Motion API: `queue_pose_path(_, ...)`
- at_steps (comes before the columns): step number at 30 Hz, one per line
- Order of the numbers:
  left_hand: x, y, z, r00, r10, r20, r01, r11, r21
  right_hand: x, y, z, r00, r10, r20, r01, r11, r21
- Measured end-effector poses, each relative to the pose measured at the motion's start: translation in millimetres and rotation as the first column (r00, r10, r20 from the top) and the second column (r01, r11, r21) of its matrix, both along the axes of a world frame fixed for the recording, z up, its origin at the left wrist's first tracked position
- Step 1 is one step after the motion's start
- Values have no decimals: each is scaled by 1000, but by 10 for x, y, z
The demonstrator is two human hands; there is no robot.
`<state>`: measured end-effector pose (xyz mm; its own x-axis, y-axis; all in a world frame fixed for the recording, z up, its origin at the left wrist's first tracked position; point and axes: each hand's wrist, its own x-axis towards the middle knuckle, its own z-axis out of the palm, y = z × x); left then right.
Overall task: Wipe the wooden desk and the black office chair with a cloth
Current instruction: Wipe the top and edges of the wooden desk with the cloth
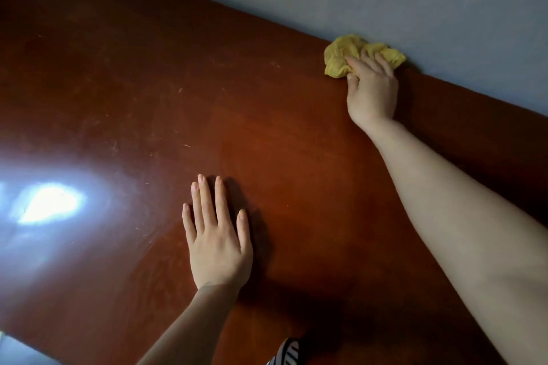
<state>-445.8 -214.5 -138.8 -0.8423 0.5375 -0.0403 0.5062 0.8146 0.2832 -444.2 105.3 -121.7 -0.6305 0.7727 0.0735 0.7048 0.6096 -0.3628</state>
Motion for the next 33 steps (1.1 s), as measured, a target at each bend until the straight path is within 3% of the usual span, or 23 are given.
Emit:
queue_pose_path(7,-30,26,-6,1000,20,4,-20,1000,-9,-506,-648,-10,929,370,-19,-371,928,-38)
queue_pose_path(13,-22,31,6,999,37,19,-37,999,10,-187,-1254,-5,800,598,-40,-599,800,-17)
queue_pose_path(19,-19,36,22,999,34,34,-34,999,5,633,-1323,17,592,806,-1,-806,592,-17)
queue_pose_path(25,-17,25,42,997,38,63,-38,999,0,1086,-917,154,373,918,132,-925,379,-29)
queue_pose_path(27,-7,16,50,997,42,68,-43,999,10,1093,-745,223,363,916,174,-927,374,-35)
queue_pose_path(29,1,17,54,997,40,71,-41,999,16,1061,-559,281,415,885,212,-899,434,-55)
queue_pose_path(33,4,9,57,995,44,87,-47,999,27,891,-198,343,659,722,210,-718,687,-110)
